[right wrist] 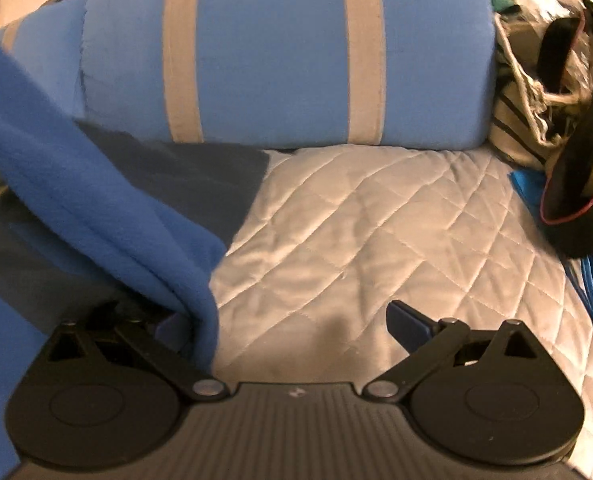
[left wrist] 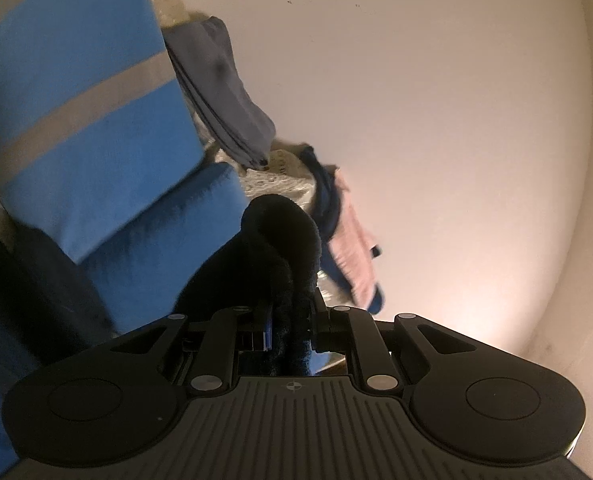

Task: Fold clothes

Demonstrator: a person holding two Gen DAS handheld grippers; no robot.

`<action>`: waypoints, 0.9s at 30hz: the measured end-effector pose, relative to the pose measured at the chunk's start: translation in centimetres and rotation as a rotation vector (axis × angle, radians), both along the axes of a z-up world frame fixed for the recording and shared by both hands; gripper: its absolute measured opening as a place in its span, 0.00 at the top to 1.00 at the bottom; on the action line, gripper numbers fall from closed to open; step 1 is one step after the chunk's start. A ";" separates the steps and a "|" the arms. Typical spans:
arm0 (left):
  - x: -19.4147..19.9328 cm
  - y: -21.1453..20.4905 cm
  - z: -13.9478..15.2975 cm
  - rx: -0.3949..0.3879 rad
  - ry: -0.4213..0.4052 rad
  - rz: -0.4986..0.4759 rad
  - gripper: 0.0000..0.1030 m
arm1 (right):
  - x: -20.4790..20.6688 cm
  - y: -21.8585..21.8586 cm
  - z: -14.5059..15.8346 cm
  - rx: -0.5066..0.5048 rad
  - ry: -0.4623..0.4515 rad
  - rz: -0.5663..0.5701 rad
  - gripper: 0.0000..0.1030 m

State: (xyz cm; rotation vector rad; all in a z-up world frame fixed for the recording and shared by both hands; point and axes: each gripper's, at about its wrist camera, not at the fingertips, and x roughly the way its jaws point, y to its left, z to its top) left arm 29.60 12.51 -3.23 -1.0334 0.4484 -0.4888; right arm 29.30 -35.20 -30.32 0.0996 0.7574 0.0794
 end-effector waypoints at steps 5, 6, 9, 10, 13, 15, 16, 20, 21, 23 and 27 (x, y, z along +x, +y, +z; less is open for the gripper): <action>-1.1 3.2 -1.7 0.122 0.025 -0.001 0.85 | 0.6 -1.2 0.0 0.110 0.018 -0.043 0.00; -1.4 4.0 -2.3 0.151 0.038 0.001 0.85 | 0.8 -1.1 0.0 0.110 0.019 -0.045 0.00; -2.5 6.1 -4.4 0.225 0.080 -0.009 0.85 | 0.9 -1.1 -0.1 0.132 0.026 -0.060 0.00; -2.9 6.7 -5.3 0.243 0.098 -0.014 0.85 | 0.9 -1.1 -0.1 0.143 0.029 -0.069 0.00; -4.0 7.9 -7.9 0.281 0.155 -0.030 0.85 | 0.8 -1.4 0.1 0.160 0.022 -0.088 0.00; -4.8 8.6 -9.8 0.306 0.190 -0.042 0.85 | 0.9 -1.4 0.1 0.160 0.025 -0.092 0.01; -5.3 8.8 -10.7 0.318 0.206 -0.050 0.85 | 0.9 -1.4 0.2 0.156 0.025 -0.091 0.01; -6.8 9.4 -13.5 0.376 0.258 -0.087 0.85 | 1.1 -1.2 0.3 0.141 0.026 -0.084 0.01; -7.2 9.5 -14.1 0.386 0.269 -0.099 0.84 | 1.1 -1.1 0.4 0.136 0.026 -0.081 0.00; -8.0 9.8 -15.2 0.407 0.288 -0.123 0.84 | 1.3 -1.1 0.4 0.130 0.028 -0.074 0.00; -9.0 9.9 -17.0 0.454 0.314 -0.167 0.84 | 1.5 -1.3 0.3 0.152 0.045 -0.076 0.00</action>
